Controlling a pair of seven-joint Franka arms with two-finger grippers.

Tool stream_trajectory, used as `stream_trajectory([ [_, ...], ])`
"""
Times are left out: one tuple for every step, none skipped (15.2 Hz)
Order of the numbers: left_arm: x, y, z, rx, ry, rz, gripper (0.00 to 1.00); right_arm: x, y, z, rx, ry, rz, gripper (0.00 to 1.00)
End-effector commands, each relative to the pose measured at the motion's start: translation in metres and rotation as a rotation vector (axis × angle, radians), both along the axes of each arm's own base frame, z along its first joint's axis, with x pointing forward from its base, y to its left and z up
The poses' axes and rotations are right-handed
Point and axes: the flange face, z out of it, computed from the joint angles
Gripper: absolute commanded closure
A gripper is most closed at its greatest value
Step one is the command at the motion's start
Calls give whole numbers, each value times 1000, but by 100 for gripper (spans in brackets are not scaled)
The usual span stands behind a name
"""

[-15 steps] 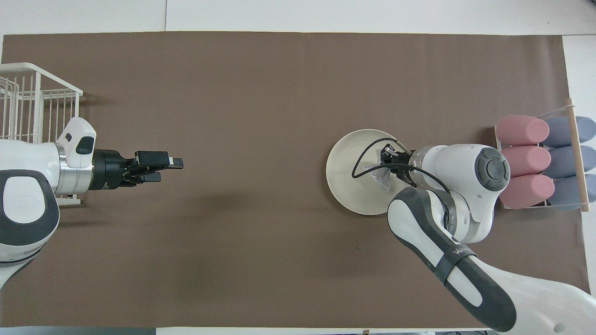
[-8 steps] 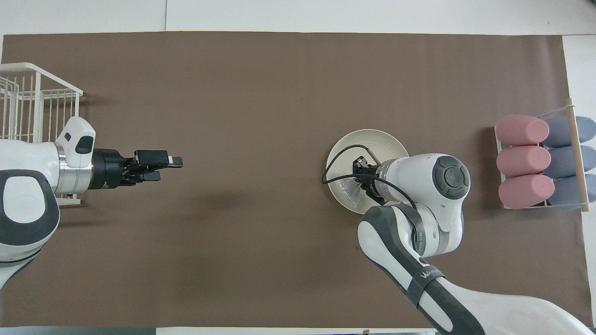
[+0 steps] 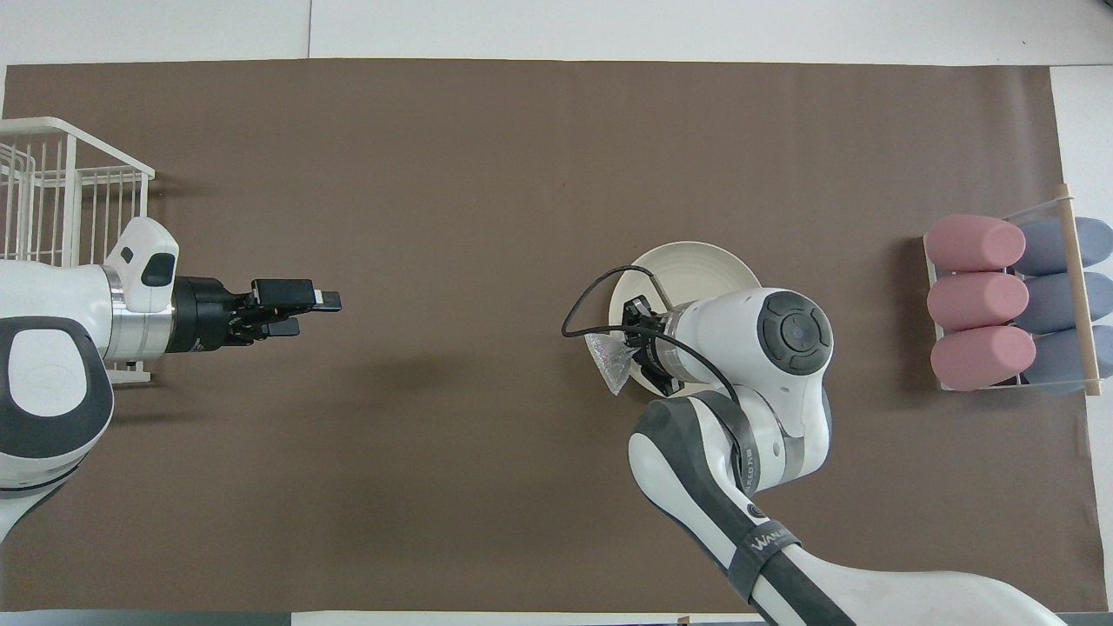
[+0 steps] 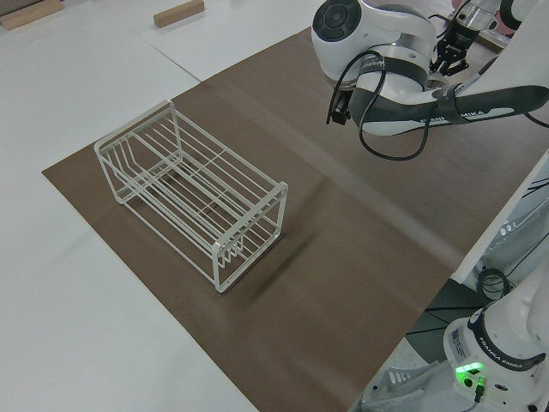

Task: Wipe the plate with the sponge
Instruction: 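Wipe the plate surface with the sponge in the right gripper, then bring the sponge to the left gripper and hand it over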

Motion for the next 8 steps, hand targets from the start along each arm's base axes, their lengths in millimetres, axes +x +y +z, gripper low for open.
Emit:
stream_trajectory([
  [4,-6,1,23,14,22,0,16,9,28,0,39,-27,100],
  [5,-7,2,15,18,25,0,14,21,36,-3,57,-32,100],
  [5,-11,5,0,23,16,0,11,37,50,-21,64,-28,100],
  [4,-17,9,-52,47,16,0,10,53,67,-59,52,-34,100],
  [3,-24,14,-141,72,40,0,9,73,81,-102,33,-58,100],
  [3,-33,18,-199,85,52,0,8,92,93,-142,22,-77,100],
  [0,-43,21,-229,92,45,0,6,107,111,-167,16,-82,100],
  [-3,-48,22,-268,112,39,0,-3,127,121,-166,12,-75,100],
])
